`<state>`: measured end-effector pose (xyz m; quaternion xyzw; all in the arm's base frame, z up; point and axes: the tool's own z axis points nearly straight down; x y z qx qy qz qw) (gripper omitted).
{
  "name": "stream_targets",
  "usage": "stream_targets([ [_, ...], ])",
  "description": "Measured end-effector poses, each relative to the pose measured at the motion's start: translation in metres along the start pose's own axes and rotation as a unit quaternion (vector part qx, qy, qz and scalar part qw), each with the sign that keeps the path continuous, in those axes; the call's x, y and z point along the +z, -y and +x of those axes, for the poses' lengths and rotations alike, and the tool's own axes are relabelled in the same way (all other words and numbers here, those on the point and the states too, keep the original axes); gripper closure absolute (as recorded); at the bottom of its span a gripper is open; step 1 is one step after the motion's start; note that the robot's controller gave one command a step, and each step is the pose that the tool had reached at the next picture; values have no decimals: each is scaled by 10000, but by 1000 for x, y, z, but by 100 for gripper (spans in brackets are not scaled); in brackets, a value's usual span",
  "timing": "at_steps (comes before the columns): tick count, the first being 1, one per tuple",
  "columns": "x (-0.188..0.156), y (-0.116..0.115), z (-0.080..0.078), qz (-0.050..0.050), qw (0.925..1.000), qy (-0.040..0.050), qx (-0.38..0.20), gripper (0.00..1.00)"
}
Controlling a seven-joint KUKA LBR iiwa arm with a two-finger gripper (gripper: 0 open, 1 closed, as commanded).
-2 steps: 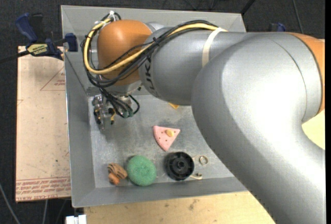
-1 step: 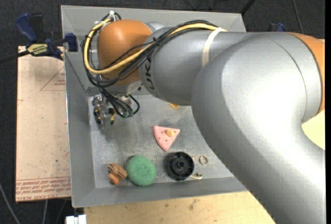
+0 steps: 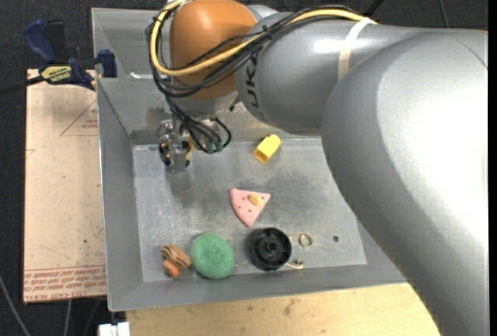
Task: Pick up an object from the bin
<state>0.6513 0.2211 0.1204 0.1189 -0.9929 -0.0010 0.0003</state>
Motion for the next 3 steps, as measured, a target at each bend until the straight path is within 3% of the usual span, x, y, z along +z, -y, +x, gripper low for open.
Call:
stream_targets([
  [1,-19,18,20,6,10000,31,25,100],
  [2,-58,7,30,7,10000,-3,25,100],
  [3,-114,21,37,2,10000,9,7,100],
])
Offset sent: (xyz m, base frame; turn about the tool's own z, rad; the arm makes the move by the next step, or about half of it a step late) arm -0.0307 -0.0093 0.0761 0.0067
